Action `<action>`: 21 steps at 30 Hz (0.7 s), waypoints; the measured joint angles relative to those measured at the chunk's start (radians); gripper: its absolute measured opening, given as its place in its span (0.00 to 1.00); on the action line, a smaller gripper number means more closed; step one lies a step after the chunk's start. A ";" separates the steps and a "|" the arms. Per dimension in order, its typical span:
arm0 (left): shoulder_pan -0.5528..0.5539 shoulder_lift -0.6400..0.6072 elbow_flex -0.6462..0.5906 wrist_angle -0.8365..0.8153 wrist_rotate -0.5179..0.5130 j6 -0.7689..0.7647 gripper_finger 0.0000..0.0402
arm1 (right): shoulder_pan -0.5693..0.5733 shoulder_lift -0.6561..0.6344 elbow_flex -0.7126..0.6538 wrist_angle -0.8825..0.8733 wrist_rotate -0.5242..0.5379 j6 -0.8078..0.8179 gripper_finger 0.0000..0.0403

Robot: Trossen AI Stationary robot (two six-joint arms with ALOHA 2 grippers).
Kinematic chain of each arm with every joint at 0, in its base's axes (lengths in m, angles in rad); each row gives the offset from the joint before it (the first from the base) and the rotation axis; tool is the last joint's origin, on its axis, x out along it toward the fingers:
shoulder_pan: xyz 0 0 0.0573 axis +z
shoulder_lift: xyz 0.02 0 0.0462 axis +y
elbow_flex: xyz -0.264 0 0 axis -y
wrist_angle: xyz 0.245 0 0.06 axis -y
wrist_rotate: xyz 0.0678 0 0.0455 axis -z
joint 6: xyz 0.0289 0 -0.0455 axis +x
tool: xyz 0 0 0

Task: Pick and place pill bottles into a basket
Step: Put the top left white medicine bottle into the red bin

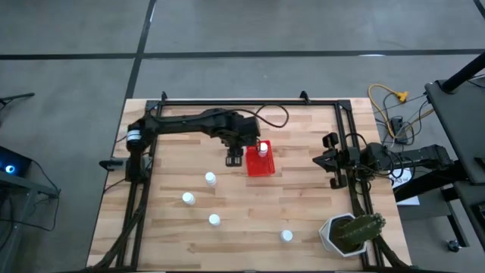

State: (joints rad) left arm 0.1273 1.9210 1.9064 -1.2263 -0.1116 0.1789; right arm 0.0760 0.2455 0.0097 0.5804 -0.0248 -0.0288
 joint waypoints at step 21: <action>-0.025 0.201 0.199 0.017 -0.033 0.095 0.36 | 0.000 0.000 0.000 0.000 -0.001 0.002 0.02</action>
State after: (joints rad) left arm 0.1028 2.1216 2.1055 -1.2093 -0.1445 0.2734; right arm 0.0761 0.2451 0.0097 0.5800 -0.0259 -0.0272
